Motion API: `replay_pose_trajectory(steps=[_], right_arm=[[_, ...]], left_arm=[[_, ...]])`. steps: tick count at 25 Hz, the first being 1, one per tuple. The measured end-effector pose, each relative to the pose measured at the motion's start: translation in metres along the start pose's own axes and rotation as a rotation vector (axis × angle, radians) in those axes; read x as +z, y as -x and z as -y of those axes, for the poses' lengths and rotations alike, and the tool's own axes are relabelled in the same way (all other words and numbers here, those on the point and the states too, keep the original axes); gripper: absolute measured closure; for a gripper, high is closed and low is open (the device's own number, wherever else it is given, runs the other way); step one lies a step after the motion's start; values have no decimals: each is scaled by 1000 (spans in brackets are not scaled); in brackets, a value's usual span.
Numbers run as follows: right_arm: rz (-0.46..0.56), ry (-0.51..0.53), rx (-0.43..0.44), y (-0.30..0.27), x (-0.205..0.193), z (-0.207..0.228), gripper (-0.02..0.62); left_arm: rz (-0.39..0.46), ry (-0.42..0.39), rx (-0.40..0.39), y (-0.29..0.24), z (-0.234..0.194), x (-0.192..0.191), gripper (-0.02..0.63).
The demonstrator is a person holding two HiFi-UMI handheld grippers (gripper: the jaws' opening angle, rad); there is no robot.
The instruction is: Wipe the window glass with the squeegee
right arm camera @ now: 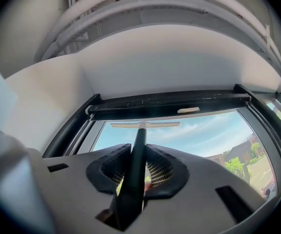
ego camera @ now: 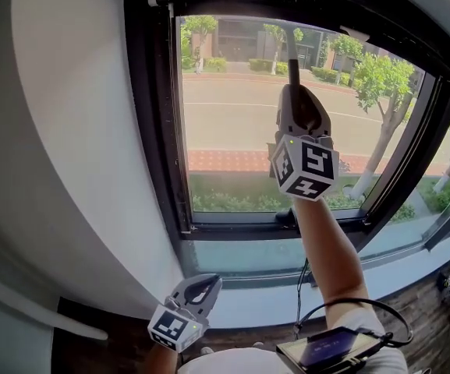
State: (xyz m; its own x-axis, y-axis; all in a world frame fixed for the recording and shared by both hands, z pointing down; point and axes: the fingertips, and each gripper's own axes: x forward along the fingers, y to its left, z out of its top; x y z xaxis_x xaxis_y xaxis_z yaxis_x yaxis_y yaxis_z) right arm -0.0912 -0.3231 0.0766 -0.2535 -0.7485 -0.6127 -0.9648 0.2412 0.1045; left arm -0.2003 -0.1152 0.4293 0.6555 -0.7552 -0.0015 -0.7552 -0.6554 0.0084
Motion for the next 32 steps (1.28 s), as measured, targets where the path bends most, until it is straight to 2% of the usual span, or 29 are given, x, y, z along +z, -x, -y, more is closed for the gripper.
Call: replay_pose_trajectory(steps=[4,10,17,32], right_arm=[[2,-38,-23,-17,2,-1,495],[-29,1,-1,-28,-11,-12,495],[-40,-1,7,-12,-29,-16,495],[-132,2,11,52,-93,-18,495]], left_arm=[[-2,-8,5,-1,-2,-1,584],[-3,0,5,4,-4,-1,584],[-6,13,-2,7,-5,-6,584],[-18,15,-28,2,0,-10,584]])
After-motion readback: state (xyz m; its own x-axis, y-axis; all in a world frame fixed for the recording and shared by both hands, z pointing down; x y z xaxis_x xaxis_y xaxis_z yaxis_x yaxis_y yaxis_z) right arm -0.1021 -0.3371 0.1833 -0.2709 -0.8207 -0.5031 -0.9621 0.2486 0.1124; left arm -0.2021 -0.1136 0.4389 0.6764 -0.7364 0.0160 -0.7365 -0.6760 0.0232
